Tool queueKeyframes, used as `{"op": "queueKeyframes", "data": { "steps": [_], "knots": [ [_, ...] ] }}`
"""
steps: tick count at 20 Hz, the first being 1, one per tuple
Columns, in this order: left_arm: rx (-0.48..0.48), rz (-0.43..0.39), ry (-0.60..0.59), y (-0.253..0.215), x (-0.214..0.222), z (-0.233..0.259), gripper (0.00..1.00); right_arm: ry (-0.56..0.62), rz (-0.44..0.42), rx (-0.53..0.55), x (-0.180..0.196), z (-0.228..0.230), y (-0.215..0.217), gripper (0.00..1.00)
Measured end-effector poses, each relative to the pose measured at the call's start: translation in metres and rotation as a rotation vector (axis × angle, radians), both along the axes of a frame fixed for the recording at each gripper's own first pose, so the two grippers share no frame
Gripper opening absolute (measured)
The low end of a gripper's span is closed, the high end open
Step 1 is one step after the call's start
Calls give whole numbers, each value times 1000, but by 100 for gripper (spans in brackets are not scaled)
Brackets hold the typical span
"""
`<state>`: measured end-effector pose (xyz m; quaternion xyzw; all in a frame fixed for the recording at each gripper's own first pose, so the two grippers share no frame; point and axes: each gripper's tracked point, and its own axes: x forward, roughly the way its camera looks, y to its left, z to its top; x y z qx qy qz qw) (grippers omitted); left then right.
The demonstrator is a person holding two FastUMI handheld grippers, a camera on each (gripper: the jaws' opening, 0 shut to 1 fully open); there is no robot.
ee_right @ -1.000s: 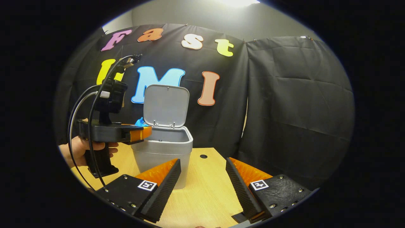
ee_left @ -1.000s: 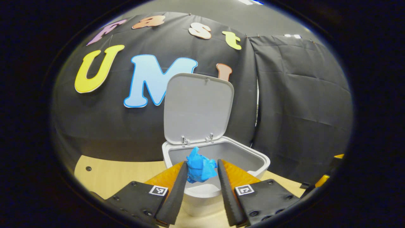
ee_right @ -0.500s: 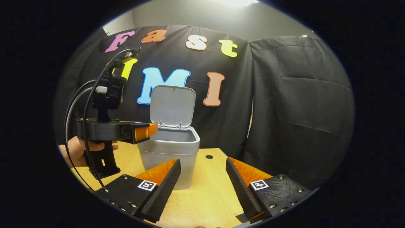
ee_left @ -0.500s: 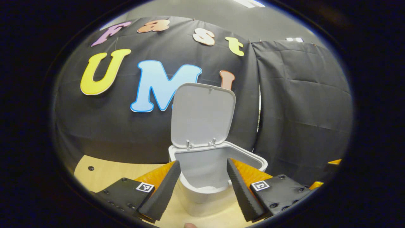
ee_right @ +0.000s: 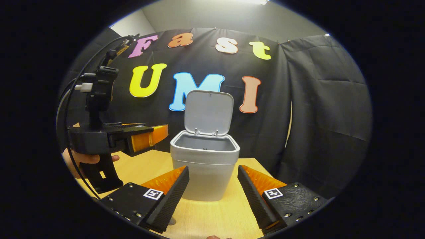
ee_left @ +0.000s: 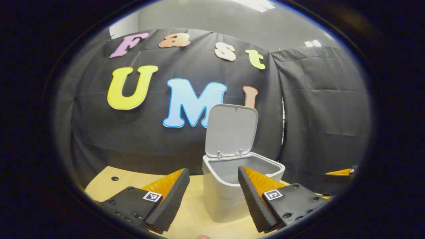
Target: Press the lid of the desktop garbage bin to open it, pick up the crumpled paper on the desktop and throw it into the bin, then pick up the pop can on the desktop and drop it into the bin, and finally close the garbage bin lid.
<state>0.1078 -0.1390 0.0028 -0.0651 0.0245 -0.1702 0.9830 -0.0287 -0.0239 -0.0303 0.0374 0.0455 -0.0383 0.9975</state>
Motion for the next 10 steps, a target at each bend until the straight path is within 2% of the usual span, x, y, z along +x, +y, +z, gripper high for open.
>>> {"op": "queueKeyframes", "data": {
  "steps": [6,10],
  "knots": [
    [-2,110,9,48,-37,-12,96,26,144,12,0,-12,40,95],
    [32,171,2,78,-59,-17,96,83,245,34,-2,-32,73,95]
  ]
}}
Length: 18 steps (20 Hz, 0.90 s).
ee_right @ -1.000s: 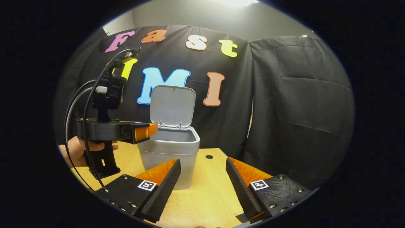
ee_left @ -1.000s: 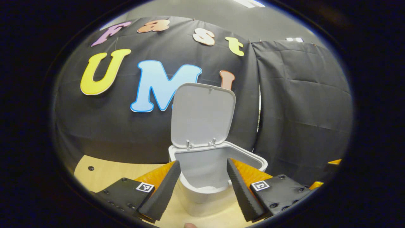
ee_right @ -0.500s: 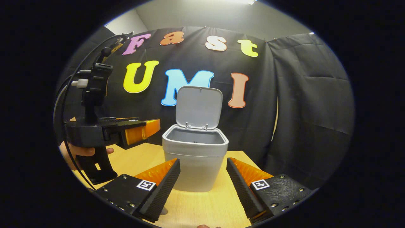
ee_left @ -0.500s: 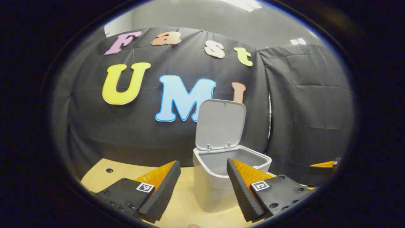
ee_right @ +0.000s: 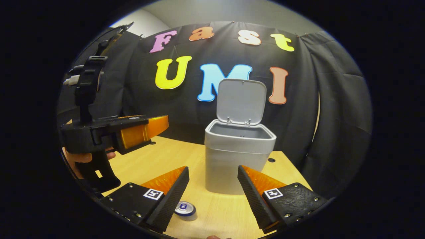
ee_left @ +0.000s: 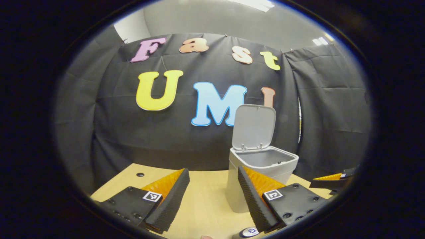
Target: Press the lid of the desktop garbage bin to open it, pick up the crumpled paper on the desktop and throw it into the bin, then pick up the pop can on the desktop and drop it into the bin, and finally close the garbage bin lid.
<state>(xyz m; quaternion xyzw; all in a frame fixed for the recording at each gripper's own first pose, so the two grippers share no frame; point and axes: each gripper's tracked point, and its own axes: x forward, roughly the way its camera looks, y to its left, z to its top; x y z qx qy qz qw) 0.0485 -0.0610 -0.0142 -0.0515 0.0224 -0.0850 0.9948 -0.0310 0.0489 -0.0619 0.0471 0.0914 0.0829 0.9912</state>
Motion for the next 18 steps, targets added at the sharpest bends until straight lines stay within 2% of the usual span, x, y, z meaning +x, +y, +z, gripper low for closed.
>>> {"op": "queueKeyframes", "data": {
  "steps": [2,5,14,18],
  "knots": [
    [16,18,-2,10,-11,-2,96,54,67,27,-2,-17,23,94],
    [44,42,-7,22,-27,-2,96,146,129,10,-2,-48,45,95],
    [46,84,-3,42,-49,-8,96,422,215,-40,2,-136,69,95],
    [34,96,8,45,-48,-12,95,499,232,-78,-4,-163,73,95]
  ]
}}
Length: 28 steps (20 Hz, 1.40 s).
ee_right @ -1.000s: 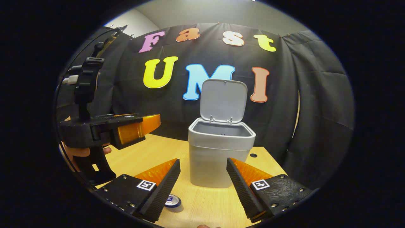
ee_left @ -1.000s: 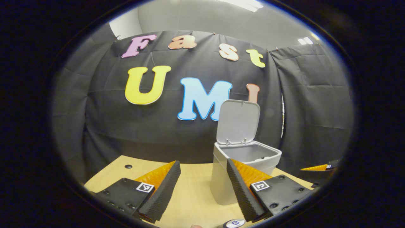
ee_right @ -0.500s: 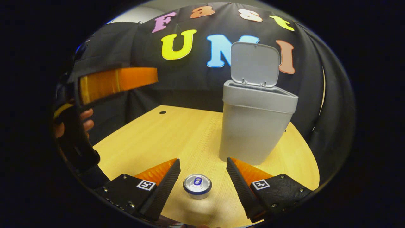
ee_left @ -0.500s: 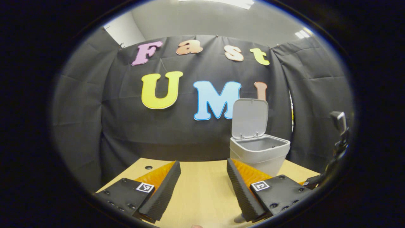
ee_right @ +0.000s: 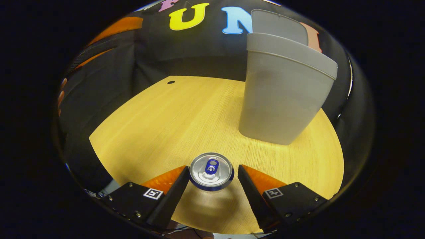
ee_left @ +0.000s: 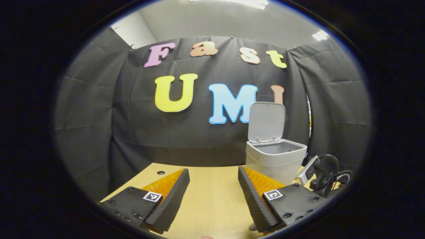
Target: Press the lid of the desktop garbage bin to open it, pick up the crumpled paper on the desktop and throw it into the bin, then pick up the pop can on the desktop and drop it into the bin, and finally close the garbage bin lid.
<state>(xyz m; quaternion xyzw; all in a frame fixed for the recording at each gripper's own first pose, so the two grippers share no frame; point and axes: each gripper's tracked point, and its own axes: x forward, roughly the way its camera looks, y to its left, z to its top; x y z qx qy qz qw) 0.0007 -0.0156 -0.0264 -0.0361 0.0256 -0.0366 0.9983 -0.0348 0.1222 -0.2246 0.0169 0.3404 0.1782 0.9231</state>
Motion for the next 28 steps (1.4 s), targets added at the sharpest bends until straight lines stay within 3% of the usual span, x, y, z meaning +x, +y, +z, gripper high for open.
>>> {"op": "queueKeyframes", "data": {
  "steps": [3,4,7,22,28],
  "knots": [
    [-7,7,9,3,1,-4,96,-8,3,-11,-2,3,-1,94],
    [-11,9,13,4,2,-5,96,-6,11,-13,-1,2,1,85],
    [-25,13,23,5,3,-8,96,-40,-8,11,0,16,-8,84],
    [-36,2,12,9,21,-1,96,-523,-163,211,38,227,-73,82],
    [-42,-9,6,9,30,2,96,-723,-232,176,76,289,-97,82]
  ]
}}
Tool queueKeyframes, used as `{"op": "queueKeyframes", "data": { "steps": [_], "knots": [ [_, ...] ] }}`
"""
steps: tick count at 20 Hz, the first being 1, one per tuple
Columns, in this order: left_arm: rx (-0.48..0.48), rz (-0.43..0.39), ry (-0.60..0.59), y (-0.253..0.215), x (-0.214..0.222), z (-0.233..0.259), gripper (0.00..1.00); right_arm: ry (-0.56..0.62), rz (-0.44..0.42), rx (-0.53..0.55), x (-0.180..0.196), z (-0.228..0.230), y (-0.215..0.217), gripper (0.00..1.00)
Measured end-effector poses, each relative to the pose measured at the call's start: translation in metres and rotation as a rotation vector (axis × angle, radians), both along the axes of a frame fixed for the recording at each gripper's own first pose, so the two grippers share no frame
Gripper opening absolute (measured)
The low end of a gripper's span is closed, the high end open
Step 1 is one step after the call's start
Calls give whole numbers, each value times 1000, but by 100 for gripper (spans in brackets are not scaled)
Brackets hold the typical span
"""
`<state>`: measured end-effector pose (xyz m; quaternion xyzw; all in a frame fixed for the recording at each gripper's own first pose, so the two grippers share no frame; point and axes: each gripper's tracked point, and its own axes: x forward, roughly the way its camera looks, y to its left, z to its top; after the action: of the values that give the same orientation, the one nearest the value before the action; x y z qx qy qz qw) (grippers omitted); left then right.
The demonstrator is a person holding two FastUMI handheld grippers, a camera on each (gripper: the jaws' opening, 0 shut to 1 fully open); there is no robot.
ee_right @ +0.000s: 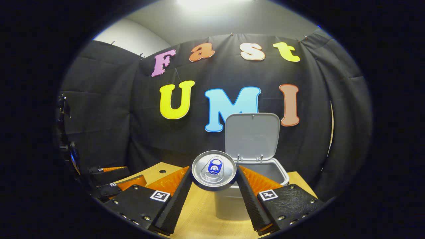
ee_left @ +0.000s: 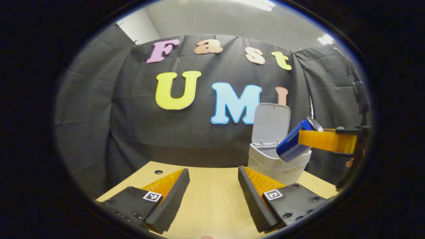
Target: Press the lid of the desktop garbage bin to open it, pick up the crumpled paper on the desktop and throw it into the bin, then pick up the pop can on the desktop and drop it into the bin, and finally close the garbage bin lid.
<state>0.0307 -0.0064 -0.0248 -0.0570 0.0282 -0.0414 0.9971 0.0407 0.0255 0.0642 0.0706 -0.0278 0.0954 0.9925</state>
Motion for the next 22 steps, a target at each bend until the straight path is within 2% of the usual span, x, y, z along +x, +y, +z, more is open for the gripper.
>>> {"op": "queueKeyframes", "data": {
  "steps": [3,8,16,22],
  "knots": [
    [-2,1,-6,1,3,0,95,-16,-44,-14,19,6,-8,82],
    [-14,2,11,3,5,-7,96,51,-121,-74,51,-16,-18,82],
    [-28,8,24,3,-1,-13,96,127,-111,-113,70,-42,-12,82],
    [-38,23,27,5,-4,-16,95,128,-104,-137,72,-45,-9,84]
  ]
}}
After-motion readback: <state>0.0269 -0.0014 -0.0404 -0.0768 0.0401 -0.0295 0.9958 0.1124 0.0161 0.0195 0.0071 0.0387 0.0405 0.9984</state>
